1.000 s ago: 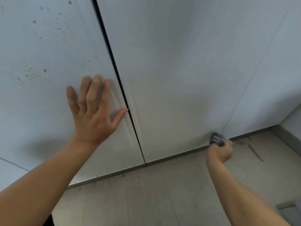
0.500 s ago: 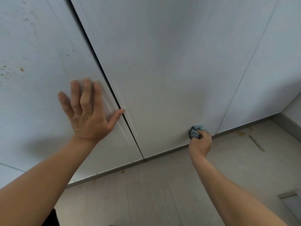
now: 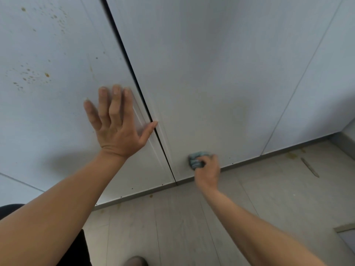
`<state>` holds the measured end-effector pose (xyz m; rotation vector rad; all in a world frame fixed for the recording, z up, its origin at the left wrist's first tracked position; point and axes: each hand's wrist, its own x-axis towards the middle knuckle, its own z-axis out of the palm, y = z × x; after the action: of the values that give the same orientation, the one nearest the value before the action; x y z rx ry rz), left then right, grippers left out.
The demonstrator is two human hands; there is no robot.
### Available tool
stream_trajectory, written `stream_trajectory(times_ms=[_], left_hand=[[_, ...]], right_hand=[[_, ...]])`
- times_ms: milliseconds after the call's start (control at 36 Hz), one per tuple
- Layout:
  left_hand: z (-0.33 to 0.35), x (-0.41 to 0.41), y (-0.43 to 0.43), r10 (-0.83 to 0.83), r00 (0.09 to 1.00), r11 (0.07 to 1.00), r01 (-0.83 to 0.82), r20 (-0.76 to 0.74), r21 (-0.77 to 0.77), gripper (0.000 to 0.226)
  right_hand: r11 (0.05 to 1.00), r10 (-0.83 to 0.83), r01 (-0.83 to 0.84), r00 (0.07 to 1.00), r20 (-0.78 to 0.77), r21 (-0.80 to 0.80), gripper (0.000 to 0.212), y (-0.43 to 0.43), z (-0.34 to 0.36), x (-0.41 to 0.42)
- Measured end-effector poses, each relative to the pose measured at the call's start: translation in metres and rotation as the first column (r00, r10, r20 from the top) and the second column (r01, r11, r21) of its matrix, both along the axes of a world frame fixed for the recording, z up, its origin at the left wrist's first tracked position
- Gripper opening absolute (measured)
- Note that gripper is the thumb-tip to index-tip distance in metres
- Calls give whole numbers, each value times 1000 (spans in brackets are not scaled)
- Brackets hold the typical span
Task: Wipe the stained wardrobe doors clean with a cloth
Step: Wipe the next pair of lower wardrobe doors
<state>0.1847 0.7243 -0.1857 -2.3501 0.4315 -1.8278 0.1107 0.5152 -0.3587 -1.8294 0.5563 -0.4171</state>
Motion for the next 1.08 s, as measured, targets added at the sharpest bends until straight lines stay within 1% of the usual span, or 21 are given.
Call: stream_trajectory(times_ms=[28,56,139,222,278,333,389,472,556,583,639,695,750,806,833,889,917,945,1000,1028,1083], left_hand=[[0,0,0,-2,1000,1000,2,1,-2,105],[0,-1,0,-1,1000,1000,1,2,-4,105],[0,-1,-1,-10,1000,1000,10,-3,-3,105],[0,-1,0,-12,1000,1000,12,-1,-7,106],[-1,0,-1,-9,1000,1000,9,1,-7,107],[-1,0,-1,-12,1000,1000,12,-4,-7,106],[-1,-1,-1,-11,1000,1000,11,-8,-8,105],[0,-1,-1,-6,1000,1000,6,-15,-11,104],[1,-2,-2,-8,1000,1000,7,-22,-17,103],[1,-2,-2,-10,1000,1000,9,-24,-19,103],[0,-2,-2,-7,1000,1000,7,-25,-22,103],[0,-2,-3,-2,1000,1000,2,-21,-22,103],[0,-2,-3,-6,1000,1000,5,-26,-21,102],[1,-3,-3,0,1000,1000,-1,-29,-22,101],[0,-3,-2,3,1000,1000,-3,-28,-23,101],[0,-3,-2,0,1000,1000,0,-27,-22,102],[0,-2,-3,-4,1000,1000,3,-24,-21,102],[-1,-2,-2,-4,1000,1000,4,-22,-23,102],[-2,-2,-1,-10,1000,1000,10,-11,-17,103],[-2,-2,0,-11,1000,1000,11,-6,-12,104],[-2,0,1,-8,1000,1000,8,0,-8,105]], right_hand=[[999,44,-45,999,-30,-18,36,5,-7,-2],[1000,29,-29,999,-29,-11,35,4,-14,-2],[974,-210,207,977,26,95,24,-20,-29,5],[876,-446,443,895,-28,194,26,-59,-29,20],[818,-523,529,847,-92,226,30,-71,-8,26],[813,-541,549,836,-96,193,28,-62,6,30],[851,-488,497,868,-95,170,23,-35,12,28],[927,-323,330,944,-67,180,23,9,13,13],[988,-133,136,990,-44,75,27,33,12,3],[996,-80,80,997,1,24,28,38,15,0],[995,59,-43,982,178,-95,29,47,25,-5],[955,220,-139,924,314,-261,32,54,33,-4],[889,335,-163,869,365,-428,33,55,29,-1],[763,434,-178,854,288,-621,24,52,5,-2],[712,465,-223,861,208,-666,21,49,-12,-4],[686,445,-367,895,-37,-629,24,38,-46,-9],[716,405,-400,906,-126,-572,28,32,-58,-11],[746,378,-405,911,-165,-528,33,26,-65,-12],[761,409,-425,901,-145,-490,42,15,-73,-14],[774,421,-409,903,-89,-483,44,9,-69,-16],[831,340,-292,940,18,-473,44,-10,-58,-21]])
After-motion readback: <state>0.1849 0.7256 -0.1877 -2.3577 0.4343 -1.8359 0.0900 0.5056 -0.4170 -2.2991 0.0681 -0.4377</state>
